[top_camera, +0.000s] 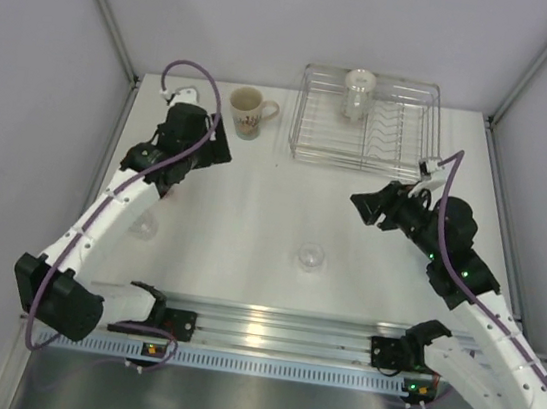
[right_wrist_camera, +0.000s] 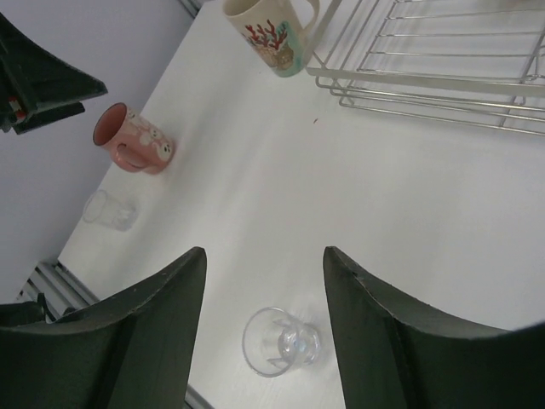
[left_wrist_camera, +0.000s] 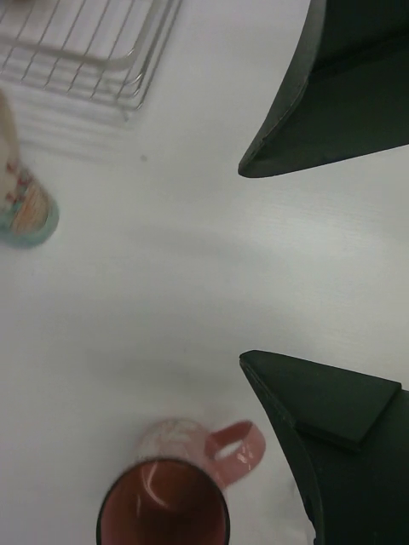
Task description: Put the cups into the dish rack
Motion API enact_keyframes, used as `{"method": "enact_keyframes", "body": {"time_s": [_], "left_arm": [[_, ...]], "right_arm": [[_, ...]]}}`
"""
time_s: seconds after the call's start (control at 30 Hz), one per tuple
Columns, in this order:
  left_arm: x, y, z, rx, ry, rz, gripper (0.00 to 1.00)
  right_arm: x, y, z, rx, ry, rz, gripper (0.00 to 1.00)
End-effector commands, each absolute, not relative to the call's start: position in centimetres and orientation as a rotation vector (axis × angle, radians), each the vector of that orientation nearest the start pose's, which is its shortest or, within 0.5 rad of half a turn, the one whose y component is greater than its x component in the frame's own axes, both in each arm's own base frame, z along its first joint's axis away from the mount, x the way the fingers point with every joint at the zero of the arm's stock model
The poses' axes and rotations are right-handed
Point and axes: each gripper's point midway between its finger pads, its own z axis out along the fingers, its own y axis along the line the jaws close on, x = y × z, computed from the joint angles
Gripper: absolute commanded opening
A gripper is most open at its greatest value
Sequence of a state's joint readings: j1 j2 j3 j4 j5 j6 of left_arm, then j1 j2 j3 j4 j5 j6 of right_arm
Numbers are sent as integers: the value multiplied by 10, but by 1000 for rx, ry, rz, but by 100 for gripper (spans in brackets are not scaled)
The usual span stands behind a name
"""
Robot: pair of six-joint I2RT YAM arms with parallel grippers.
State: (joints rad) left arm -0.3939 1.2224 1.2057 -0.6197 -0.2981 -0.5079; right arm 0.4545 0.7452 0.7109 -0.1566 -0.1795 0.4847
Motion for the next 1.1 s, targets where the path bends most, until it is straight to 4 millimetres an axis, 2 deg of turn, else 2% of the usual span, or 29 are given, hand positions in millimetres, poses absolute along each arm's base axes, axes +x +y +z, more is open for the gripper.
{"method": "enact_keyframes", "body": {"time_s": [0.0,0.03,0.13,0.17,0.3,0.5,0.67,0.9,1.07], "left_arm": [[343,-46,220,-508,2210,-117,88],[345,-19,213,-588,2212,-69,87],[349,22,201,-653,2219,82,86],[353,30,189,-656,2251,135,85],[361,51,166,-741,2301,163,82],[375,53,144,-809,2329,172,81],[383,49,129,-816,2361,149,76],[384,52,116,-831,2389,175,69],[385,45,104,-822,2432,140,64]], "right_arm": [[248,182,255,-109,1842,852,58],[248,183,255,-109,1836,861,58],[245,186,256,-108,1819,897,58],[243,187,255,-110,1819,906,58],[242,186,257,-125,1817,900,58],[239,178,259,-141,1806,849,58],[240,177,259,-148,1803,835,59],[242,179,256,-162,1812,830,59],[245,178,255,-153,1816,817,59]]}}
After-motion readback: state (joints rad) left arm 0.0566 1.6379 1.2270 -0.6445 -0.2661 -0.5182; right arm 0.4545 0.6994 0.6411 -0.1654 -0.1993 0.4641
